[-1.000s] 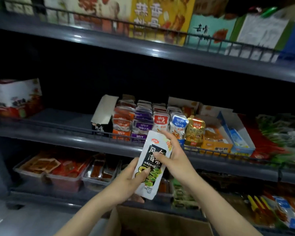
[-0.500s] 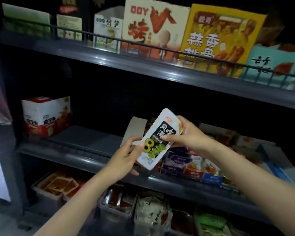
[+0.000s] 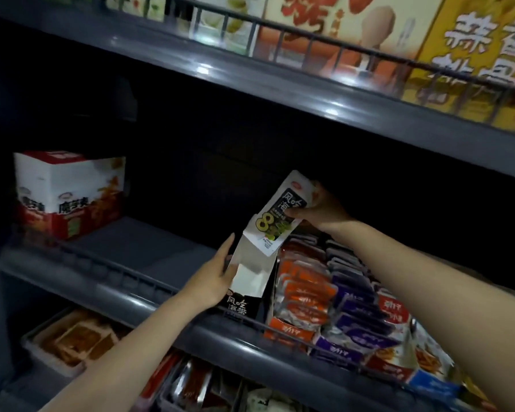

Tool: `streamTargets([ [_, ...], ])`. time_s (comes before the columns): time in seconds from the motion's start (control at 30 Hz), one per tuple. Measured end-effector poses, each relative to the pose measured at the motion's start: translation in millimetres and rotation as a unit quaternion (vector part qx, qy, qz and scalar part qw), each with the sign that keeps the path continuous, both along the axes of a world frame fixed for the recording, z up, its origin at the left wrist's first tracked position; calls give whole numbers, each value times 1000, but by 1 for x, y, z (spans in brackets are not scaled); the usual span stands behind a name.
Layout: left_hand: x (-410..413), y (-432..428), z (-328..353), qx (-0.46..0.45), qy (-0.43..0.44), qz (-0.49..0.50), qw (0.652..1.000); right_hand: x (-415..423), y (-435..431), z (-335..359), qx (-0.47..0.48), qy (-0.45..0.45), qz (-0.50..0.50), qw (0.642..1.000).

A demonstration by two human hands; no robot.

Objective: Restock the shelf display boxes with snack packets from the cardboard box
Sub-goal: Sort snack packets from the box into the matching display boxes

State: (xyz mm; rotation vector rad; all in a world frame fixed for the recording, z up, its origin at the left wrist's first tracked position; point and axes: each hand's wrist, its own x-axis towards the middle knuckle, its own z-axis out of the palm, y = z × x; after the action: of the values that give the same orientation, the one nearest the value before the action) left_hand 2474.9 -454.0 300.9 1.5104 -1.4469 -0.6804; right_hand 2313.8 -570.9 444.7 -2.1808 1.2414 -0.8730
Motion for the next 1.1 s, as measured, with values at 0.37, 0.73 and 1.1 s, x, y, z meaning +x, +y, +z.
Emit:
streamTargets([
  [0.37, -6, -2, -5, -7, -83, -15, 996, 15, -25, -29, -10, 102, 75, 992],
  [0.73, -7, -8, -13, -12, -88, -21, 996, 18, -43, -39, 38, 292, 48, 954],
  [1.1, -7, -3, -7, 4, -103, -35, 994, 21, -50, -42, 41, 212, 60, 974],
])
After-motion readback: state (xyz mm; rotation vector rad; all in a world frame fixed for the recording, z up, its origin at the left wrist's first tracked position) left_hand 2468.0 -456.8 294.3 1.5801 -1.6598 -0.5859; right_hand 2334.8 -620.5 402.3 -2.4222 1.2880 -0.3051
